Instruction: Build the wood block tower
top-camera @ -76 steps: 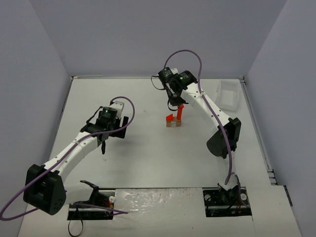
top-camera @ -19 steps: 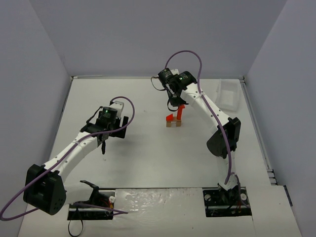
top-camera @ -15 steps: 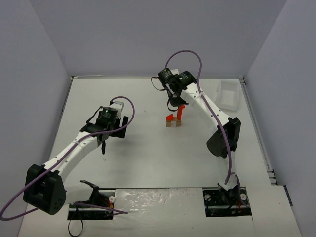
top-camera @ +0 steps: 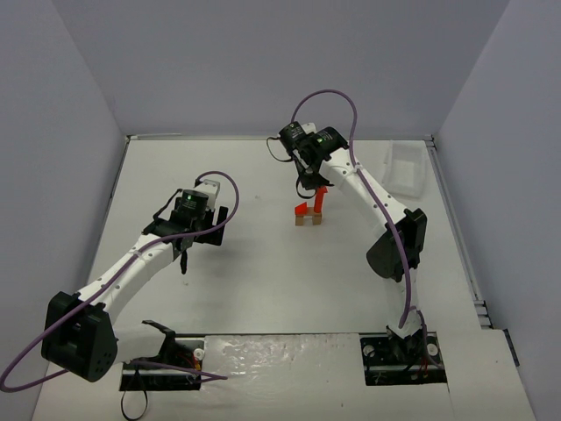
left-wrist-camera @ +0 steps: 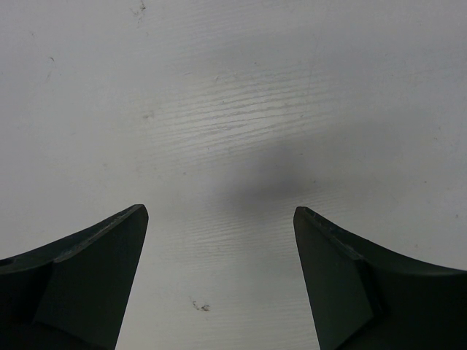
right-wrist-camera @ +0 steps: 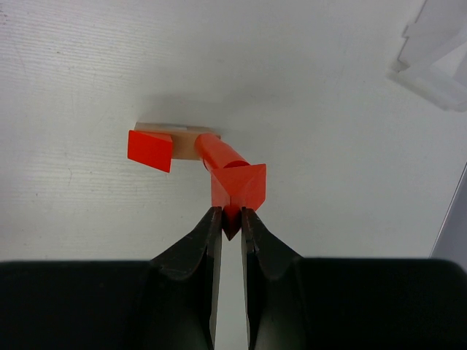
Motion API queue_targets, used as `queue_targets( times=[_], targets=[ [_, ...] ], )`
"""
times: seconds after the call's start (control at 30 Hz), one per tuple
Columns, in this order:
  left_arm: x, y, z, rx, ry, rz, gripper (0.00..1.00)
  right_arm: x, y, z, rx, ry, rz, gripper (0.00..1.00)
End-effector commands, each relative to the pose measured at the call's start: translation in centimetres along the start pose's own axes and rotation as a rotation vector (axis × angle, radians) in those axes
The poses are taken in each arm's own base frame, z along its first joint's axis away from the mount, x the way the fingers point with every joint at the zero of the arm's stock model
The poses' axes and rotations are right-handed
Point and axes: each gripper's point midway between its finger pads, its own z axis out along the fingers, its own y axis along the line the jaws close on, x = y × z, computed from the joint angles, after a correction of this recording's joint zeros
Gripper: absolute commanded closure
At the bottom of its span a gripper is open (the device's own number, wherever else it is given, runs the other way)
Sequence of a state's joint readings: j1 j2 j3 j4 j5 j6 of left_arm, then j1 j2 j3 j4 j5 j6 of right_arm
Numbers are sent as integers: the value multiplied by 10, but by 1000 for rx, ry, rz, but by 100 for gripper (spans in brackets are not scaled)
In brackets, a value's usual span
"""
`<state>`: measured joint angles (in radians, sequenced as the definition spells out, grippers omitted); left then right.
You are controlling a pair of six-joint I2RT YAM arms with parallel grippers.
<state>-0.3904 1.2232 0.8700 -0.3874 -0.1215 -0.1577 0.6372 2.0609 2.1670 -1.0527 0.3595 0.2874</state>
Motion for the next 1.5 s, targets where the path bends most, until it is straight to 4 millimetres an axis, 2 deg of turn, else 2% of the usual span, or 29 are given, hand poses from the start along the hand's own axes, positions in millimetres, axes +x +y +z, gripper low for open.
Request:
queue_targets(
  times=[0.0,0.27,1.47],
  targets=[
    [-21,2,-8,-3,-74,-28,22,-6,-8,-15,22,-41,24,92],
    [-21,2,-8,-3,-72,-28,21,-6,-7,-13,28,-41,23,88],
    [-20,2,-8,-4,-70,-29,22,-5,-8,-11,33,-38,27,84]
  ],
)
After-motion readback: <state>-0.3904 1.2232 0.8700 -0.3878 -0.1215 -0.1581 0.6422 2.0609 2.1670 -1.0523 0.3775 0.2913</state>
